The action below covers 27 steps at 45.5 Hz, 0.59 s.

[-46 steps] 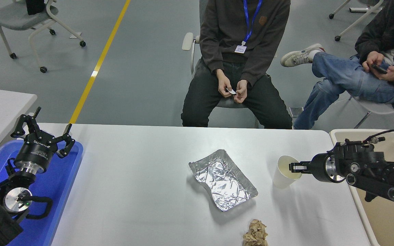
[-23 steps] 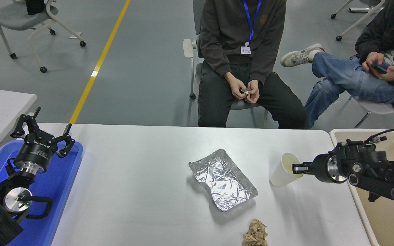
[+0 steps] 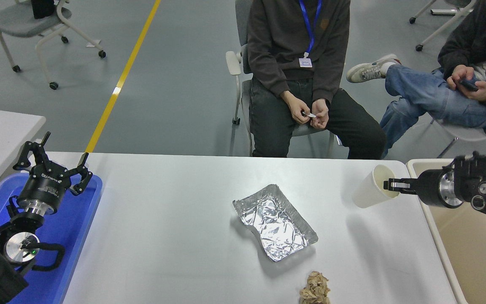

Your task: Clean the table surface

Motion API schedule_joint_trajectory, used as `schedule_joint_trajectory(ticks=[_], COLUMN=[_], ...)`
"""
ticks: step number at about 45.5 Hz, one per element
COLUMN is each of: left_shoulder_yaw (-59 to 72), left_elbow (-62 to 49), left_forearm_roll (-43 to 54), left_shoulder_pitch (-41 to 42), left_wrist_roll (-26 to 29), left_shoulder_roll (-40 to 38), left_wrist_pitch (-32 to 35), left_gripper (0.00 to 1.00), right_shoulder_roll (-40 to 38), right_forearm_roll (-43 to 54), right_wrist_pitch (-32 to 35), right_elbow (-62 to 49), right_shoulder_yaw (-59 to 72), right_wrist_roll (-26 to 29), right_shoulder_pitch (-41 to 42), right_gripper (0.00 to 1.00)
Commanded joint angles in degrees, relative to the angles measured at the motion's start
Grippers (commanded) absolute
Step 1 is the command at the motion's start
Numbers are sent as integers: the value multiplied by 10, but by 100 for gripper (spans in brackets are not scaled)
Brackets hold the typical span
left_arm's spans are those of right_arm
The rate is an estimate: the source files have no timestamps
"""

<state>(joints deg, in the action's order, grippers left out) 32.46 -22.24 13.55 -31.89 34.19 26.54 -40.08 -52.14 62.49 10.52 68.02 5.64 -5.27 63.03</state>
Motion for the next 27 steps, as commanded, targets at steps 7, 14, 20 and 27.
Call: schedule_joint_trajectory(ticks=[7,14,20,27], left_shoulder_yaw=[0,0,0,0], left_elbow=[0,0,0,0], left_forearm_roll=[0,1,1,0], left_shoulder_pitch=[0,0,0,0], left_wrist_roll=[0,0,1,0], left_shoulder_roll=[0,0,0,0], left_wrist_pitch=[0,0,0,0], left_gripper=[100,100,100,100], right_shoulder_roll=[-161,-194,-229,-261], right_forearm_roll=[-9,-9,-11,-26], right_wrist_pitch=[28,29,28,28], right_elbow=[131,135,135,133], right_shoulder_yaw=[-60,-65,-67,-73], right_wrist_roll=[-3,-4,-7,-12], right_shoulder_pitch=[27,27,26,23], right_gripper=[0,0,0,0])
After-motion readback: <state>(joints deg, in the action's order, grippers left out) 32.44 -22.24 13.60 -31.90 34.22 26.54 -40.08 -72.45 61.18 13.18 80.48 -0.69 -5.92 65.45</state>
